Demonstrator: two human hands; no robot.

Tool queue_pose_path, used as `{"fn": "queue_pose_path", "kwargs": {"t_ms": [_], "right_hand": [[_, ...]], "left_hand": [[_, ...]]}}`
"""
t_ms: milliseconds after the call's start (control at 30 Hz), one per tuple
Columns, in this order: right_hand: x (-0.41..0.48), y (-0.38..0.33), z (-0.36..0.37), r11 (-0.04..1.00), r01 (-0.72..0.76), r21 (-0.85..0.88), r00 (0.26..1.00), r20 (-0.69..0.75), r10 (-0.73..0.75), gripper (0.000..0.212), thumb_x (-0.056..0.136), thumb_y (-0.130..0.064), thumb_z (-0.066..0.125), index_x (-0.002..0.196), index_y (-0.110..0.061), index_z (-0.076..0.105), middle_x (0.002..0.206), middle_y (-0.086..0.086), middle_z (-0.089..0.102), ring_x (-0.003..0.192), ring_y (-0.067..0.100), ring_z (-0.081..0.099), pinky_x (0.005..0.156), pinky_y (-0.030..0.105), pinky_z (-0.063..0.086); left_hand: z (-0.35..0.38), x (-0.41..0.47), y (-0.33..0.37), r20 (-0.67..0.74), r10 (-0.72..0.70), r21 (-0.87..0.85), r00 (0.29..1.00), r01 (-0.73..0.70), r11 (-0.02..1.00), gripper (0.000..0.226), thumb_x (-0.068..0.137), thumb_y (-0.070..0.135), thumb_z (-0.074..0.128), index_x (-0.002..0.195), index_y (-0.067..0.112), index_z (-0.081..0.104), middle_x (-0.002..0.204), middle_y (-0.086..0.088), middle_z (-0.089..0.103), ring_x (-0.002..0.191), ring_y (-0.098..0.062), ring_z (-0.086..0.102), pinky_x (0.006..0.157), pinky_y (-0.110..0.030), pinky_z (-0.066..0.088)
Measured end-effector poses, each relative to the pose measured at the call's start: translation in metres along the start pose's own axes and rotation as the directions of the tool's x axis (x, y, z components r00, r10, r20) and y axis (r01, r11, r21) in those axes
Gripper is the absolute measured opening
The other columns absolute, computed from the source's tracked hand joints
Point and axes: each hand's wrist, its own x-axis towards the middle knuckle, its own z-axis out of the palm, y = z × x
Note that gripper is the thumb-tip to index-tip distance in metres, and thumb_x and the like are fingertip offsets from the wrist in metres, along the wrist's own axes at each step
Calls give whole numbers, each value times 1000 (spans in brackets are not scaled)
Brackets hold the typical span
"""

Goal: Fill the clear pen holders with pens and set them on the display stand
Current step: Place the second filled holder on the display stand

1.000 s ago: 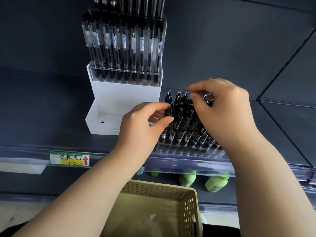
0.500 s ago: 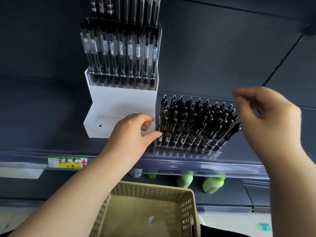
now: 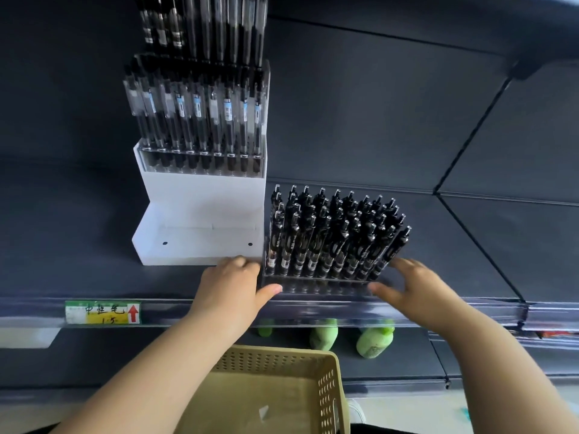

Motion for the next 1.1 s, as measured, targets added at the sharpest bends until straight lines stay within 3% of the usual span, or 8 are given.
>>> {"fn": "queue_pose_path", "kwargs": {"t_ms": [100, 233, 333, 467, 633, 833, 967, 1100], "right_hand": [[9, -4, 8, 1000, -1, -25, 998, 60, 2, 70, 83, -56, 56, 131, -8, 43, 134, 9, 45, 122, 23, 43, 92, 29, 36], [18, -4, 20, 1000, 19, 20, 992, 128, -21, 82, 76, -67, 54, 136, -12, 40, 143, 9, 37, 131, 23, 36, 106, 35, 36], [20, -4, 25, 999, 27, 44, 993, 116, -32, 93, 70, -73, 51, 141, -15, 35, 147, 6, 31, 135, 20, 32, 107, 36, 35], [20, -5, 26, 996, 60, 59, 996, 63, -64, 116, 50, -87, 32, 142, -17, 33, 150, 4, 29, 134, 18, 34, 105, 34, 37], [17, -5, 25, 994, 63, 88, 998, 15, -65, 91, 70, -71, 49, 141, -16, 34, 147, 6, 34, 127, 20, 42, 100, 31, 39], [12, -5, 18, 993, 71, 99, 997, 2, -72, 81, 74, -65, 53, 138, -17, 38, 145, 5, 38, 132, 18, 36, 101, 30, 38], [8, -8, 11, 996, 48, 70, 998, 24, -50, 42, 80, -57, 55, 104, -23, 48, 139, 13, 41, 116, 19, 44, 89, 30, 37], [3, -11, 3, 998, 45, 43, 999, 19, -46, 47, 81, -56, 55, 107, -19, 43, 138, 14, 42, 125, 26, 41, 95, 30, 37]], "left_hand": [[0, 4, 4, -15, -1, 38, 1000, 1, 999, 57, 88, 65, 32, 109, 18, 56, 109, 2, 57, 105, -18, 50, 87, -32, 41], [1, 5, 5, -28, -5, 62, 1000, 7, 998, 59, 86, 68, 32, 109, 18, 56, 109, 3, 58, 104, -17, 51, 89, -32, 41], [0, 6, 7, -18, -8, 106, 1000, 10, 994, 63, 84, 70, 31, 110, 18, 55, 110, 3, 58, 106, -17, 51, 90, -32, 40], [-1, 6, 10, -29, 2, 144, 1000, 3, 990, 62, 86, 68, 30, 108, 17, 56, 109, 1, 59, 105, -18, 52, 90, -32, 40], [-2, 9, 10, -43, 2, 99, 999, 2, 995, 58, 86, 66, 33, 101, 15, 57, 103, 1, 60, 99, -18, 53, 86, -30, 41], [-3, 8, 10, -77, 11, 81, 997, -4, 997, 56, 85, 66, 35, 93, 15, 57, 97, 2, 59, 93, -17, 54, 81, -27, 42], [-2, 8, 13, -96, 19, 62, 995, -13, 998, 58, 85, 66, 37, 94, 14, 59, 96, 1, 60, 91, -17, 55, 79, -27, 42], [-3, 6, 14, -174, 34, -2, 984, -35, 999, 57, 83, 65, 40, 88, 12, 60, 90, -1, 62, 85, -18, 55, 76, -29, 44]]}}
